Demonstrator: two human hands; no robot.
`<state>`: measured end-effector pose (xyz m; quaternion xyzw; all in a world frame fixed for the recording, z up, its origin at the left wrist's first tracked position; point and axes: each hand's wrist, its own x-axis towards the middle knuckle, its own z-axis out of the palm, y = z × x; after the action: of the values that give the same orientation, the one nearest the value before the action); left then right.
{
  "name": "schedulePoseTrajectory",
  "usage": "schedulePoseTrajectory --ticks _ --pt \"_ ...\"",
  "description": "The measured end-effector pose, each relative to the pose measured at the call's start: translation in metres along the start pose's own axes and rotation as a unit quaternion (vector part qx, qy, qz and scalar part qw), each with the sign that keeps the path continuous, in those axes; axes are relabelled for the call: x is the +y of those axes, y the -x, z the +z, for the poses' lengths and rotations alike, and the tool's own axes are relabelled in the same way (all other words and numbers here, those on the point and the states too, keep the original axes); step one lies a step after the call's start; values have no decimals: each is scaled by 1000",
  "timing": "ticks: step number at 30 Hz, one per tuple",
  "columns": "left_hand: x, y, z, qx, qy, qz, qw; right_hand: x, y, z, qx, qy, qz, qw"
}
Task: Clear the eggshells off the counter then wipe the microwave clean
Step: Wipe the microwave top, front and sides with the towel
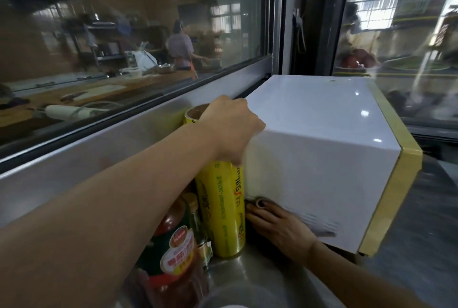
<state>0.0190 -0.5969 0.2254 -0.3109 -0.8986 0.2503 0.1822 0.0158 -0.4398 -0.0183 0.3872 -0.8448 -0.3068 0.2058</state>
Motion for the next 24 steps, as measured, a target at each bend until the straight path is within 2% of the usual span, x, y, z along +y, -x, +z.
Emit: schedulePoseTrajectory --ticks 6,9,11,15,18,21,24 --pt "4 2 -3 -32 -36 -7 999 16 69 1 16 5 -2 1000" --pt "12 4 -6 -45 -55 -14 997 25 107 -5 -28 -15 -6 999" --pt "21 3 -7 -33 -71 -13 997 30 130 -4 -28 -19 14 999" --pt "36 -3 -8 -15 -42 -25 999 33 160 -1 -72 -23 58 995" --pt "40 -5 -6 -35 -41 -18 998 30 156 -6 -90 -34 46 994" --pt "39 -7 -3 -34 -37 -15 999 27 121 -12 -54 -20 -7 998" --pt "37 -8 -3 -20 -31 -21 999 30 68 -24 -30 -22 -12 999"
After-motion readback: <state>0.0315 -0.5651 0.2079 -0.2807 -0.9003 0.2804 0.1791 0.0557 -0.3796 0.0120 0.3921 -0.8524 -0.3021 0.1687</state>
